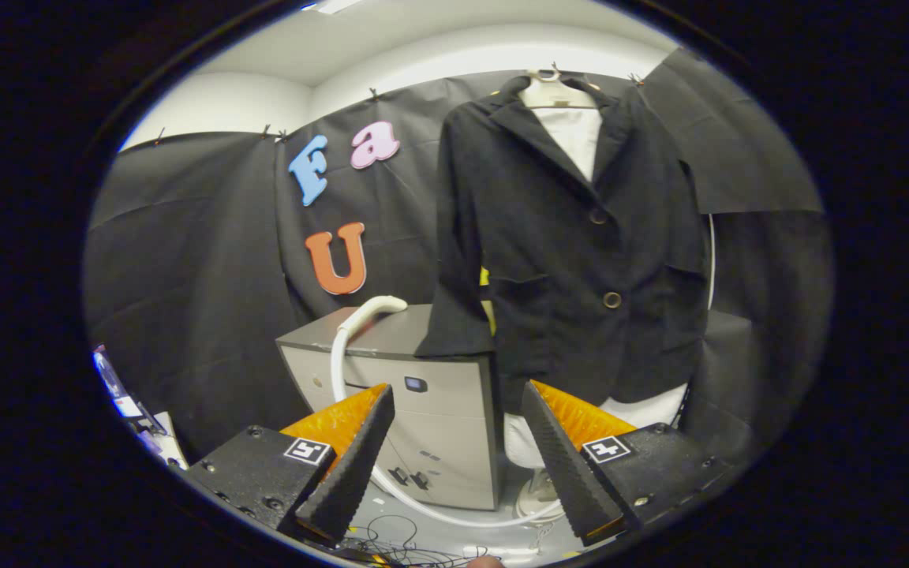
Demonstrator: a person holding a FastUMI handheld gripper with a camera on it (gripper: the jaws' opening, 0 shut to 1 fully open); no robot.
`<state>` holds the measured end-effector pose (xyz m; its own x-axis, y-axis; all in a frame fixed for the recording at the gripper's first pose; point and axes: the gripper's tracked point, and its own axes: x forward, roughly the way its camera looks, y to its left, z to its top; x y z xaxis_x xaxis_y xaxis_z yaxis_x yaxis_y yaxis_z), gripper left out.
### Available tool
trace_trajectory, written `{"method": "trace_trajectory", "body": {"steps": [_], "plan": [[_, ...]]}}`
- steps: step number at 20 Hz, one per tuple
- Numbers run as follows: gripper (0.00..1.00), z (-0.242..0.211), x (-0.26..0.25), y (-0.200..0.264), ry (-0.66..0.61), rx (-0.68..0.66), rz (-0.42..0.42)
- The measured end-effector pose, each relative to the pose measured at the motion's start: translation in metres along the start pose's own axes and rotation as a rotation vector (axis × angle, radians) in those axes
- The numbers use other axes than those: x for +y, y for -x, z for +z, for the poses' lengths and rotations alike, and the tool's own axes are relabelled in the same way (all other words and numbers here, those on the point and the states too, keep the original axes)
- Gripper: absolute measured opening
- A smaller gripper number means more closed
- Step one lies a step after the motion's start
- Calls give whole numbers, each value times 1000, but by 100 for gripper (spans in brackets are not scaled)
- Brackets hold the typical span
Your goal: Iron the clothes twice with a garment steamer, once on the left side and once on the right side.
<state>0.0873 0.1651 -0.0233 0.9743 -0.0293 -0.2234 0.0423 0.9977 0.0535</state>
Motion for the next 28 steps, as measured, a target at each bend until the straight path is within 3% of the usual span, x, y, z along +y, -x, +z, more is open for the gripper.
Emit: {"method": "trace_trajectory", "body": {"steps": [3,12,19,24,28], "plan": [[100,6,27,-36,40,49,-18],[100,44,131,-167,62,75,145],[100,45,188,-285,43,175,199],[100,20,191,-362,97,312,64],[100,-3,185,-394,176,411,-21]]}}
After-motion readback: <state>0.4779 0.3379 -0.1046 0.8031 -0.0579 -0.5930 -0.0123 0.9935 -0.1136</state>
